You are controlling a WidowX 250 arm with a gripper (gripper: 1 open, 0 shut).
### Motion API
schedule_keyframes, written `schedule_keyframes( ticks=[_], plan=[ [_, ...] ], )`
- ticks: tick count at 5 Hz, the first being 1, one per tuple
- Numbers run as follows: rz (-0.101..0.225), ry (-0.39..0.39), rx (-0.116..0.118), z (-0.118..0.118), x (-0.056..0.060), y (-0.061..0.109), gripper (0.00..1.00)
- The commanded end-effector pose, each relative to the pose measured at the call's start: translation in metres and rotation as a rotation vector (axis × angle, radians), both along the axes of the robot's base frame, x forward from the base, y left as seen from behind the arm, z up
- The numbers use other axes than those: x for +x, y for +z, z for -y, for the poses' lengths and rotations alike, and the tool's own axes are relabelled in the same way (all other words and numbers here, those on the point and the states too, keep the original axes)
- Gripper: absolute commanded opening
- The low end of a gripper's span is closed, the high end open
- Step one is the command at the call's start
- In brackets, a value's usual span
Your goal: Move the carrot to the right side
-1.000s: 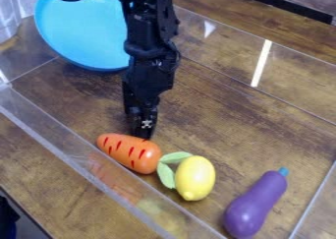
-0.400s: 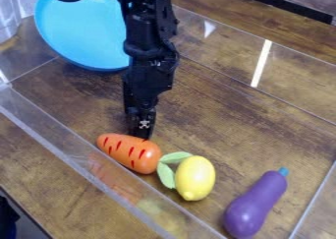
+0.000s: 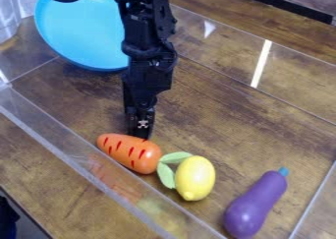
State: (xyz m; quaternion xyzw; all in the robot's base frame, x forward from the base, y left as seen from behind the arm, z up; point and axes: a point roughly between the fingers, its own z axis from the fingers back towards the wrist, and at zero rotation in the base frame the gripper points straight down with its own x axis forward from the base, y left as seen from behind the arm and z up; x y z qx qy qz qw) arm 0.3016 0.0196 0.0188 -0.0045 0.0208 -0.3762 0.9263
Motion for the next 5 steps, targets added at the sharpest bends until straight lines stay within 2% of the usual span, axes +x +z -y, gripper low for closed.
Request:
schedule_keyframes(
  ticks=[1, 4, 5],
  plan=[
    [-0.002, -0.007, -0.011, -0.0034, -0.0018, 0.0022, 1.00],
    [-0.012, -0.039, -0.035, -0.0024, -0.0061, 0.0030, 1.00],
    [-0.024, -0.041, -0.036, -0.0014, -0.0068, 0.0035, 1.00]
  ],
)
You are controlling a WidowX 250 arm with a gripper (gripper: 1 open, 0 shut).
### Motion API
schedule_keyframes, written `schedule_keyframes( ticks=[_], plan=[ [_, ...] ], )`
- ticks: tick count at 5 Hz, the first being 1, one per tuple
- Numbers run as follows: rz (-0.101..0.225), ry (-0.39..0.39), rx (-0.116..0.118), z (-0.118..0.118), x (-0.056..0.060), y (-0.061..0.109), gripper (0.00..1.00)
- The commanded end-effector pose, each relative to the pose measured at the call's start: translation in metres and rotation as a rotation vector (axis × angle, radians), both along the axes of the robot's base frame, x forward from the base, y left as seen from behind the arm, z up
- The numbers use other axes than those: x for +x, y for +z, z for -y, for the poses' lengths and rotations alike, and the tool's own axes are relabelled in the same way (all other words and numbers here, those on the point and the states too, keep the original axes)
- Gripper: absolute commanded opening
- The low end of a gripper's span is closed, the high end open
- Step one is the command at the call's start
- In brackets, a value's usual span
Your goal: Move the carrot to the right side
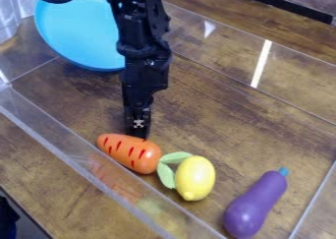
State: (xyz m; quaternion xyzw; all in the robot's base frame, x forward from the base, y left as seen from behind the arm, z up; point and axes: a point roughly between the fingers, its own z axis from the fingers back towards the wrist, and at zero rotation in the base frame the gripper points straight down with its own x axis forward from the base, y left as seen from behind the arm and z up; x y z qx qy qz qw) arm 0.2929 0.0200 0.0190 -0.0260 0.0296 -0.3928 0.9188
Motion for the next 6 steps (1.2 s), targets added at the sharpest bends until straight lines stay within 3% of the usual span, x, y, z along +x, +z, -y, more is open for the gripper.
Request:
schedule_keyframes(
  ticks=[1, 6],
  plan=[
    [-0.003, -0.007, -0.003, 0.0000, 0.0010, 0.0030, 1.00],
    [-0.061, -0.027, -0.007, 0.0045, -0.0041, -0.0005, 1.00]
  ],
)
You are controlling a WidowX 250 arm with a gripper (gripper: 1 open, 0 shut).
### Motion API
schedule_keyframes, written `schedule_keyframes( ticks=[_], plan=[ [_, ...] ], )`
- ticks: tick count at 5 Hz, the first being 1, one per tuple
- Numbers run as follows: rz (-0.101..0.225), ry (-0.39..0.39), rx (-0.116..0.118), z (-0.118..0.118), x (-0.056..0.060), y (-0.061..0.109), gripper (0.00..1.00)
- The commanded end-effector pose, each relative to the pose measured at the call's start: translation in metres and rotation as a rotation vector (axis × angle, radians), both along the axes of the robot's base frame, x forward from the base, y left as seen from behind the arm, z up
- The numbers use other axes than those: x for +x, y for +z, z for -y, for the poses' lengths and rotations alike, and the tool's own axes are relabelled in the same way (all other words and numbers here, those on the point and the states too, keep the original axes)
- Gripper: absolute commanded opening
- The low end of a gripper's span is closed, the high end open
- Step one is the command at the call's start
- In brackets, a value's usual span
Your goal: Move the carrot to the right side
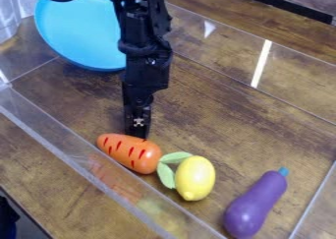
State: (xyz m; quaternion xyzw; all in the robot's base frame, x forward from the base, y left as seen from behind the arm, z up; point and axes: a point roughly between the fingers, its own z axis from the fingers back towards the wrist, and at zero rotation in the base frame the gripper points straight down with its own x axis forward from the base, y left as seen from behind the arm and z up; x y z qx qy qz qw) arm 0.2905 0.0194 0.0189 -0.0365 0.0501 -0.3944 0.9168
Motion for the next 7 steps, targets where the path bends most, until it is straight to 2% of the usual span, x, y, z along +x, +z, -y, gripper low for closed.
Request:
schedule_keyframes(
  ticks=[1, 7],
  plan=[
    [-0.025, -0.028, -0.006, 0.0049, -0.0030, -0.0006, 1.00],
    [-0.095, -0.052, -0.025, 0.0085, -0.0124, -0.0042, 1.00]
  ],
)
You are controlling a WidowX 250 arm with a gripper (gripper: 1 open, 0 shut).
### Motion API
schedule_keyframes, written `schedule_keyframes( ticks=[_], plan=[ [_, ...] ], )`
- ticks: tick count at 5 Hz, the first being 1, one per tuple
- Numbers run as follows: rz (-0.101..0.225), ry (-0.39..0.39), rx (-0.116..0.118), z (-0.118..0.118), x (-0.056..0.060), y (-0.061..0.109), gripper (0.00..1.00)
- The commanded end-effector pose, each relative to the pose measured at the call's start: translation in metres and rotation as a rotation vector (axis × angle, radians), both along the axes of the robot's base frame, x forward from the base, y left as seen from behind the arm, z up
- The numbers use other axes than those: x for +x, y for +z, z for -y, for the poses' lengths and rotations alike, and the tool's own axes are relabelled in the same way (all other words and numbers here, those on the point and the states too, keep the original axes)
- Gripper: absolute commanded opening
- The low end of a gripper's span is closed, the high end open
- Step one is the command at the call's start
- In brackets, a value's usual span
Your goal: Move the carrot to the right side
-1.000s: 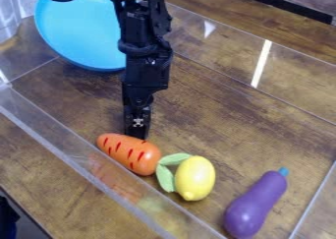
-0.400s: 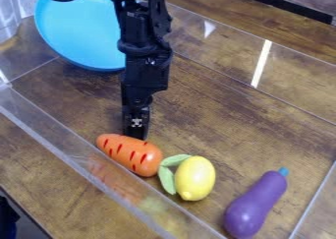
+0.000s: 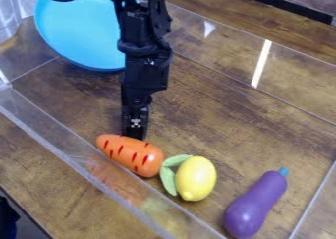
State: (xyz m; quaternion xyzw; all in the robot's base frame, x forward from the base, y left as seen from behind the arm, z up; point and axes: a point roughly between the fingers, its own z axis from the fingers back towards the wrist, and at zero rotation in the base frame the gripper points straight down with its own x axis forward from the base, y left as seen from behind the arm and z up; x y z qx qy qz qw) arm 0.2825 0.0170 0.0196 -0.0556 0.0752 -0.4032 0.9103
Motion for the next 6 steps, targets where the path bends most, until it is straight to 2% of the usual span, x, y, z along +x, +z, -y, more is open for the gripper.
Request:
schedule_keyframes(
  ticks=[1, 6],
  plan=[
    [-0.045, -0.034, -0.013, 0.0068, -0.0063, -0.0056, 1.00],
    [-0.098, -0.047, -0.033, 0.0095, -0.0120, -0.0092, 1.00]
  ],
)
